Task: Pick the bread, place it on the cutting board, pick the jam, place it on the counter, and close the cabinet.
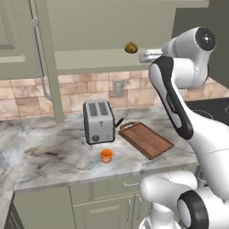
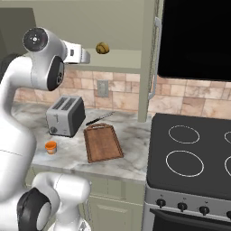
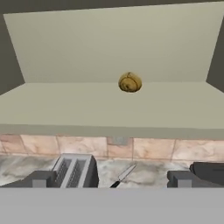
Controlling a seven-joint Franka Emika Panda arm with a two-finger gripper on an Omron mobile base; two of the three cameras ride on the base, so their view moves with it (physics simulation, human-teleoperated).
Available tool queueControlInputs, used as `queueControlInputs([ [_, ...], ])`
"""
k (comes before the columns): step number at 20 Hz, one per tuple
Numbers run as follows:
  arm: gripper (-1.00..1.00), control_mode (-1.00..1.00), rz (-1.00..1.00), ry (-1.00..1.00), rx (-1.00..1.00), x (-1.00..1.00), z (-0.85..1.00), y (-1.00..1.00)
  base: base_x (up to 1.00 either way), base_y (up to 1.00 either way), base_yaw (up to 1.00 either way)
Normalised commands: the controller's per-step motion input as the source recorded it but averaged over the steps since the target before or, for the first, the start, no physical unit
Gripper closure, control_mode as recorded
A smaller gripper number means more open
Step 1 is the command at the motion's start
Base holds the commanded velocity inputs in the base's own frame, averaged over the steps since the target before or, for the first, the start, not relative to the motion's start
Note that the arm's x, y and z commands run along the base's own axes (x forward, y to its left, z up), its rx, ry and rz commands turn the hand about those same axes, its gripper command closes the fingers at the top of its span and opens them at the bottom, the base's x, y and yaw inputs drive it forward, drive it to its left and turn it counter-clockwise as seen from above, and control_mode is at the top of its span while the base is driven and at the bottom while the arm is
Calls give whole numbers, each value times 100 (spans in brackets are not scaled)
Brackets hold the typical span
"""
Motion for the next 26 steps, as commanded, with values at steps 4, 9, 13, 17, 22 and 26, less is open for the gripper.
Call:
queueControlInputs([
  [4, -100, -100, -6, 0, 0, 31, 0, -10, 0, 0, 0],
  [9, -100, -100, -4, 0, 0, 35, 0, -12, 0, 0, 0],
  [13, -100, -100, -3, 0, 0, 38, 0, -9, 0, 0, 0],
  [17, -100, -100, -1, 0, 0, 41, 0, -5, 0, 0, 0],
  [22, -100, -100, 0, 0, 0, 47, 0, 0, 0, 0, 0],
  [26, -100, -100, 0, 0, 0, 55, 0, 0, 0, 0, 0],
])
